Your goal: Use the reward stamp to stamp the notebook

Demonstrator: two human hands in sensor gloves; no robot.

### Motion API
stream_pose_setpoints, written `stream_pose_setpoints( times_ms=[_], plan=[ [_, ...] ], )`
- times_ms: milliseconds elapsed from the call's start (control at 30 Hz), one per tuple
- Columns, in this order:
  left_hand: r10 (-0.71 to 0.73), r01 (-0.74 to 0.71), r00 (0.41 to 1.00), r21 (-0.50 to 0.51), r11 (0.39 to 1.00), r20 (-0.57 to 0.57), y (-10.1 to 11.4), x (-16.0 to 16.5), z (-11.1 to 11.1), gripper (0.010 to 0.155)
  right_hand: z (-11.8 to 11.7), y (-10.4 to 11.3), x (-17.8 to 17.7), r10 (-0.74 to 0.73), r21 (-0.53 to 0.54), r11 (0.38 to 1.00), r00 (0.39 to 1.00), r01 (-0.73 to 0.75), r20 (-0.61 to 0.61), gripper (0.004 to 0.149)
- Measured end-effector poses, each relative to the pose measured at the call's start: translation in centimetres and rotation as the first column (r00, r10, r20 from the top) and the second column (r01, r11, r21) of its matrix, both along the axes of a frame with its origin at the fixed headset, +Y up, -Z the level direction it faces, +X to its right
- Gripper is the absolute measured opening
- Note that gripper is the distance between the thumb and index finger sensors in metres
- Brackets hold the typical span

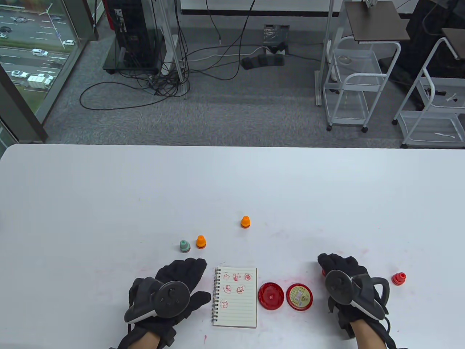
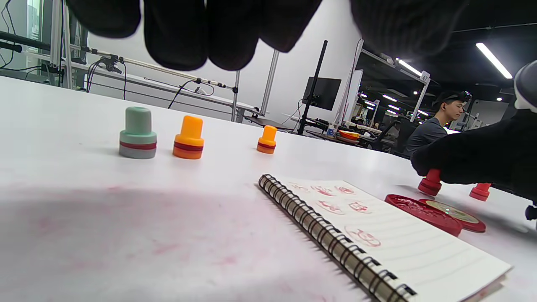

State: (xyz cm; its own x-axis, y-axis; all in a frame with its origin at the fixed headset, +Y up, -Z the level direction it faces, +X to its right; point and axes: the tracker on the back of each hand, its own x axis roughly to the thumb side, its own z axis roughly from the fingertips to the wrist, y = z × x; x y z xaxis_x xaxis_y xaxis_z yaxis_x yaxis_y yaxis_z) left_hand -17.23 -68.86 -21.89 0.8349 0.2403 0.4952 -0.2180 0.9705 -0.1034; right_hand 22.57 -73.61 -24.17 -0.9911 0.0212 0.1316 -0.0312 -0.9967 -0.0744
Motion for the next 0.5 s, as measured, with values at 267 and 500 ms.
stream_pose_setpoints(
  times_ms=[267,500],
  plan=[
    [0.027,-0.027,1.0,0.01,1.0,-0.006,0.2,-0.3,0.0,0.084,0.8,1.3,0.4,-0.007,-0.08,0.997,0.999,0.01,0.031,0.061],
    [0.084,-0.081,0.996,0.101,0.992,-0.02,0.5,-1.1,-0.3,0.081,1.3,5.0,4.4,-0.091,-0.038,0.994,0.985,0.098,0.143,0.062]
  ],
)
